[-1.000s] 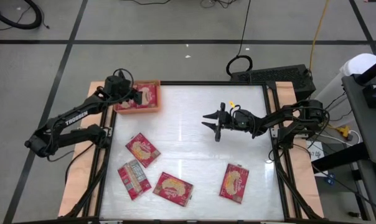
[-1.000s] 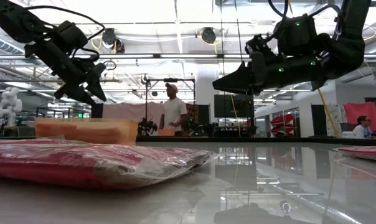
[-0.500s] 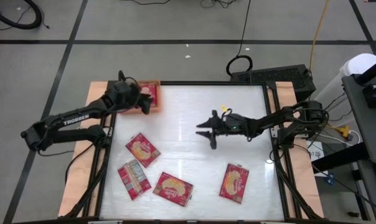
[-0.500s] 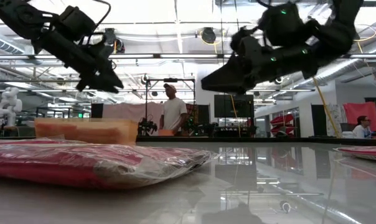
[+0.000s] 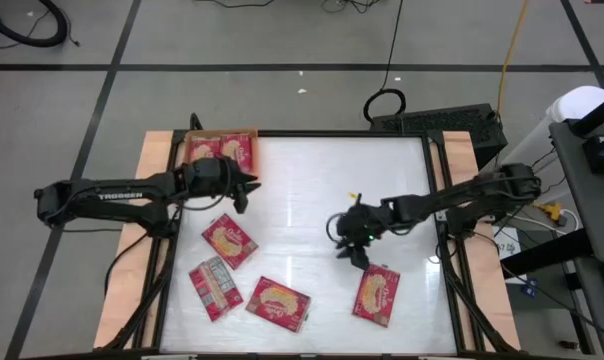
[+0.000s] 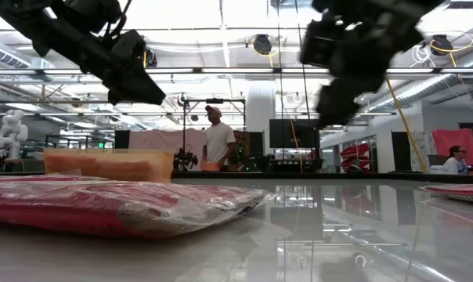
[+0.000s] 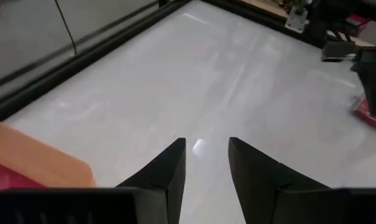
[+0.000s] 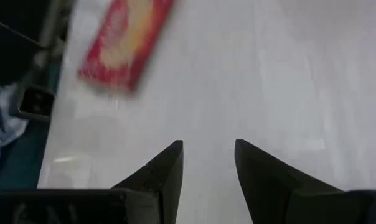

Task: Sort popcorn bags into baskets
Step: Put the red popcorn bag into the orange bin

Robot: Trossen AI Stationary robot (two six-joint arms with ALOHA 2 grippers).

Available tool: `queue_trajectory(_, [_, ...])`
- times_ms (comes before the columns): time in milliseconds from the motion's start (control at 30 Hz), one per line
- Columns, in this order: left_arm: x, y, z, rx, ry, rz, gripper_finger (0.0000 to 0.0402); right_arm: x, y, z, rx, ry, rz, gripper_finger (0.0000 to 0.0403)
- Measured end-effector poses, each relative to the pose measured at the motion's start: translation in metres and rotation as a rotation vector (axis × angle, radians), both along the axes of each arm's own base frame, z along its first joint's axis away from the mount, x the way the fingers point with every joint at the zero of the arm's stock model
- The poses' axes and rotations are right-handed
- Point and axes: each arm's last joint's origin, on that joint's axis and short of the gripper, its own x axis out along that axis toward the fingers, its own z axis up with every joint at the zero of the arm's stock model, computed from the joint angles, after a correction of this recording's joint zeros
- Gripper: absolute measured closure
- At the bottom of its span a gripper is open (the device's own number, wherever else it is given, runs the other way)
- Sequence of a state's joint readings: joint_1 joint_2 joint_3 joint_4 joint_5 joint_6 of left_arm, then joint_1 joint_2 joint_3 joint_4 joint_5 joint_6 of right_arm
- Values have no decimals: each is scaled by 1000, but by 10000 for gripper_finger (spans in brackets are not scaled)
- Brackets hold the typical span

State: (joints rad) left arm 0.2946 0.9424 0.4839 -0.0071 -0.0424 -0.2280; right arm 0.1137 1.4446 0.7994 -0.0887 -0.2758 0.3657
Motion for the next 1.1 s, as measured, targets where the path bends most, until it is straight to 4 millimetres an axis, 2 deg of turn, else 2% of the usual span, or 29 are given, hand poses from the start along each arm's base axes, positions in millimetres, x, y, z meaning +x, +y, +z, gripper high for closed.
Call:
queue_trajectory(200, [7, -19, 5, 58, -48, -47, 279, -32, 19, 4, 24, 253, -90, 263])
queue_trajectory(333, [10, -25, 9, 72, -90, -72, 279, -46, 28, -2, -2, 347, -67, 263])
queue_trajectory(500, [11, -27, 11, 82, -104, -84, 279, -56, 32, -19, -2, 372, -82, 253])
queue_trajectory(600, [11, -28, 10, 81, -99, -86, 279, -63, 28, -30, -47, 390, -135, 228])
queue_trajectory(767, [11, -28, 10, 96, -94, -93, 279, -69, 27, -45, -49, 354, -117, 175])
queue_trajectory(867, [11, -28, 10, 115, -89, -101, 279, -73, 26, -54, -52, 337, -98, 160])
queue_trajectory(1000, [11, -27, 10, 126, -86, -103, 279, -78, 24, -62, -120, 290, -78, 184])
queue_trajectory(1100, [11, -27, 10, 129, -85, -102, 279, -77, 23, -64, -164, 239, -50, 243])
